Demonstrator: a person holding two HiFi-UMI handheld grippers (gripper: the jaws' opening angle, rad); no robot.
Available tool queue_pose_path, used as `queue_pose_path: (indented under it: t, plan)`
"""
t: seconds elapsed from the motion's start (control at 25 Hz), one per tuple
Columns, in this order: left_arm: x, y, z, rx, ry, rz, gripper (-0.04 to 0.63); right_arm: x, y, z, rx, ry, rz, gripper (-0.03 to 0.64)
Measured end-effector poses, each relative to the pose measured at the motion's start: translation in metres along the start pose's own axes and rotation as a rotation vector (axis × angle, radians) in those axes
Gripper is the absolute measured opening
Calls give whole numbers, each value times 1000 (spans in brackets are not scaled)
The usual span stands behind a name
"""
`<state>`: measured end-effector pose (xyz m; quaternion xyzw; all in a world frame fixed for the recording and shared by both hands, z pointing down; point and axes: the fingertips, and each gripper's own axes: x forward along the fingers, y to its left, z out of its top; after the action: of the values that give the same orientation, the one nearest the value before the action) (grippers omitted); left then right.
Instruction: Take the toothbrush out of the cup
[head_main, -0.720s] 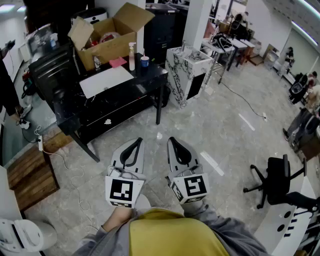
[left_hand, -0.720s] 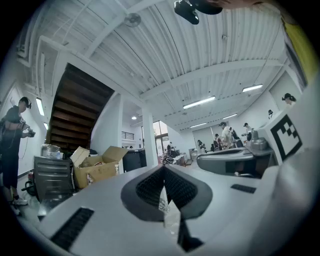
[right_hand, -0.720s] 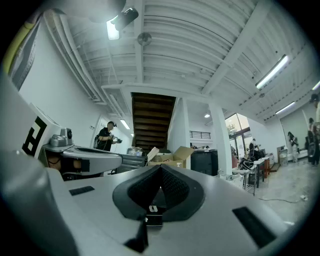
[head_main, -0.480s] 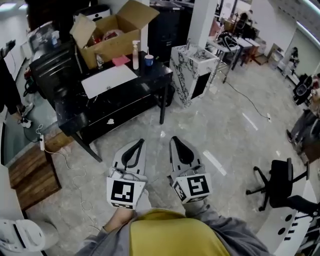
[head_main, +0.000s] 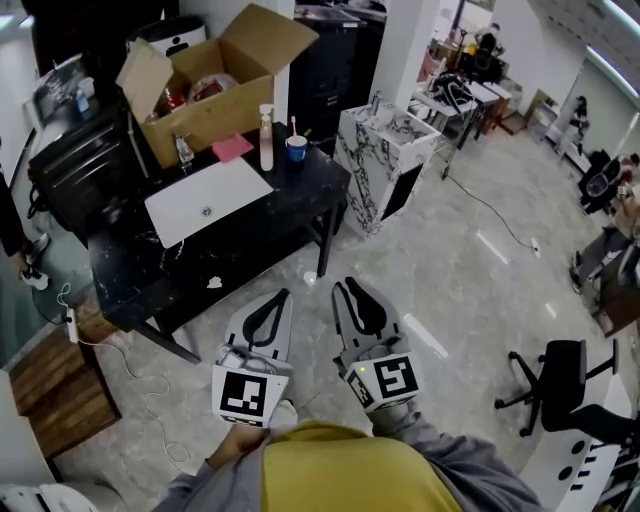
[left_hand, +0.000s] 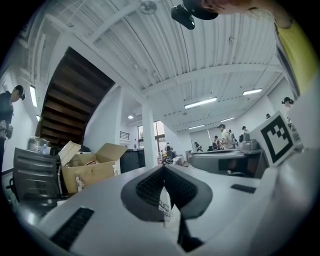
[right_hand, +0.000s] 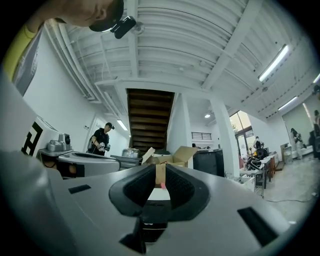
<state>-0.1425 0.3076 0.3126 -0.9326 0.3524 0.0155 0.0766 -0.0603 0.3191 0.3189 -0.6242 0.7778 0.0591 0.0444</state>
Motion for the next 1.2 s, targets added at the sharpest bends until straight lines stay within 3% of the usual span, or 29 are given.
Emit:
queue_pose_path:
  t: [0.36,0.76,1.2]
  plan:
    - [83,87,-13,-26,-19,-45,0,113,-26,-20,15,-1,-29,87]
    - [142,117,-41,-65,1,-104,0,165,-62,-48,34,38,-83,94]
    - [240,164,-61,-69,-10,-66,0,271,-119,-58,23,-7,-1,94]
